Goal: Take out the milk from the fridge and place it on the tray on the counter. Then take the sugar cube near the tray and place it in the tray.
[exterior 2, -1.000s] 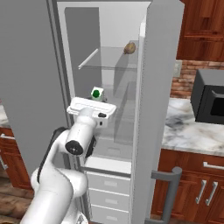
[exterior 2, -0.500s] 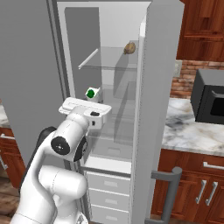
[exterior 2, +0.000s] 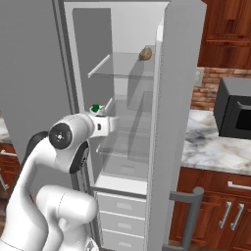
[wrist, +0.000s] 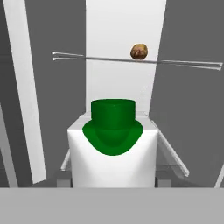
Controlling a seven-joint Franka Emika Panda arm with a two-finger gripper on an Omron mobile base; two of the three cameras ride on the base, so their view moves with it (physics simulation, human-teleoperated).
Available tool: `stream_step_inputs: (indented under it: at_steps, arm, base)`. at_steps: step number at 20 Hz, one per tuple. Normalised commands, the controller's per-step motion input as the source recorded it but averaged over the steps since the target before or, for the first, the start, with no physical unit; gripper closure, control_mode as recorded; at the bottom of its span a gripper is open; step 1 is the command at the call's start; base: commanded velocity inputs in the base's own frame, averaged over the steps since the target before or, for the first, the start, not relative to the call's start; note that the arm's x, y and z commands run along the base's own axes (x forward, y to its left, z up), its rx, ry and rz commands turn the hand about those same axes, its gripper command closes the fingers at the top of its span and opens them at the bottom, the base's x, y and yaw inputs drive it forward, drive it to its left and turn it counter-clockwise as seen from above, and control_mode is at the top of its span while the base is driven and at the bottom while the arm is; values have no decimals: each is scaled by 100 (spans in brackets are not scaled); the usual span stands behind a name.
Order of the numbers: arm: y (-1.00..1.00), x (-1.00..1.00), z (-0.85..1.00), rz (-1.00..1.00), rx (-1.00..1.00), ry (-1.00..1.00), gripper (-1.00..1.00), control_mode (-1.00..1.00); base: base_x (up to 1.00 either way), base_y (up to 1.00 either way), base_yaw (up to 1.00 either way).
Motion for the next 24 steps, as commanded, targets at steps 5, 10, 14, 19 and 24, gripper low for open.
stream_step_inputs:
  at_steps: [5,10,14,19,24]
  arm:
    - [6,-19,0,6,-10,32,100,-100]
    - [6,-22,-5,0,1,1,100,-100]
    - [16,-20,-21,0,9,0,100,-100]
    - [16,-16,-11,0,8,0,100,-100]
    - [27,-16,-1,0,7,0,100,-100]
  base:
    - [0,0,0]
    - [0,0,0]
    - [0,0,0]
    - [0,0,0]
    - [0,0,0]
